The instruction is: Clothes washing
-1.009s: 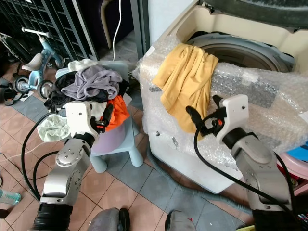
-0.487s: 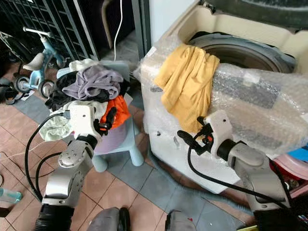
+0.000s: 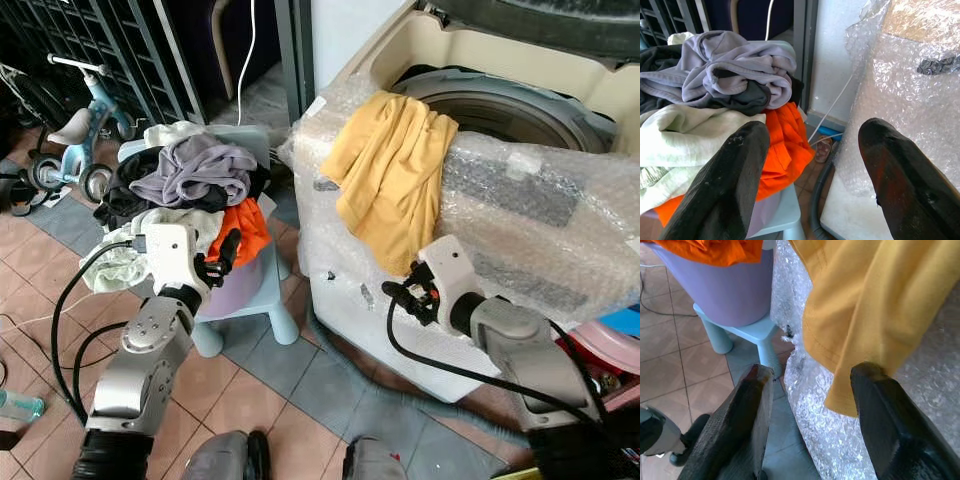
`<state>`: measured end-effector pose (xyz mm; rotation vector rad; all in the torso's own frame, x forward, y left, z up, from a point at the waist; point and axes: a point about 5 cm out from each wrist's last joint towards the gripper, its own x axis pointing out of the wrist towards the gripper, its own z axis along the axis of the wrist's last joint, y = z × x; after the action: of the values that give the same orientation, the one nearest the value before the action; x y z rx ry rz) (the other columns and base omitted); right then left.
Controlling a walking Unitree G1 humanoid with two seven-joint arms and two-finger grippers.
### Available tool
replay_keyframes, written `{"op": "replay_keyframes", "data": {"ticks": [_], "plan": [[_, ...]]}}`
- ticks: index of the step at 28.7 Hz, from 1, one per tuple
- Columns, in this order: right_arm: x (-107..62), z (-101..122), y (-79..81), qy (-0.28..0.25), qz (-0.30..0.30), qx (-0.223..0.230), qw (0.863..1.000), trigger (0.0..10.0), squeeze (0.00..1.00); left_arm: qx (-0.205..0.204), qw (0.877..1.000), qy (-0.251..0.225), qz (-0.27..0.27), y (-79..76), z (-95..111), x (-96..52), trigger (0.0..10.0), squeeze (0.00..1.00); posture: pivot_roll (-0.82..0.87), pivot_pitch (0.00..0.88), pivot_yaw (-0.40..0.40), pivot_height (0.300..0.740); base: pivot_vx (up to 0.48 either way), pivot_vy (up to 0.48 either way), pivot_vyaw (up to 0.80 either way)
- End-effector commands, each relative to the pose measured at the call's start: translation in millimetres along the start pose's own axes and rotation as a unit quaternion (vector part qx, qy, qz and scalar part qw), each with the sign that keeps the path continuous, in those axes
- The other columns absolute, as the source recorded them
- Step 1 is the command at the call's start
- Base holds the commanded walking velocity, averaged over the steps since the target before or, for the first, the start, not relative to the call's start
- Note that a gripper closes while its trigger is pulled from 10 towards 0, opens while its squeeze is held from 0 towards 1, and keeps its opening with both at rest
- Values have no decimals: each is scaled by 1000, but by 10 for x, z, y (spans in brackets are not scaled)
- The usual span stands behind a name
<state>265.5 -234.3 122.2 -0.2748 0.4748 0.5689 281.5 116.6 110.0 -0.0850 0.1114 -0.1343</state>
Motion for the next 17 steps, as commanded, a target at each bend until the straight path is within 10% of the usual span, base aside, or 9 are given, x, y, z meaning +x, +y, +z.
{"op": "replay_keyframes", "data": {"ticks": [1,8,10,12,15,17], "plan": [[-81,53,-84,-2,15,7,1000,0,0,3,1000,5,5,25,-2,-7,10000,0,-75,101,51,740,0,0,0],[-76,107,-220,-1,-12,1,1000,157,0,2,1000,8,1,-12,-18,-4,10000,0,-77,101,51,740,0,0,0],[-17,145,-163,-10,-2,3,1000,3569,0,2,1000,8,1,-15,-12,-4,10000,0,-70,103,52,740,0,0,0],[19,153,-120,-13,7,1,1000,3529,0,2,1000,8,1,-11,-14,-6,10000,0,-69,103,52,740,0,0,0],[87,172,-52,-21,12,7,1000,7294,0,4,1000,9,2,3,-15,-13,10000,0,-65,104,54,740,0,0,0],[155,201,-6,-31,6,10,999,7098,0,5,1000,10,2,8,-15,-13,10000,0,-64,105,54,740,0,0,0]]}}
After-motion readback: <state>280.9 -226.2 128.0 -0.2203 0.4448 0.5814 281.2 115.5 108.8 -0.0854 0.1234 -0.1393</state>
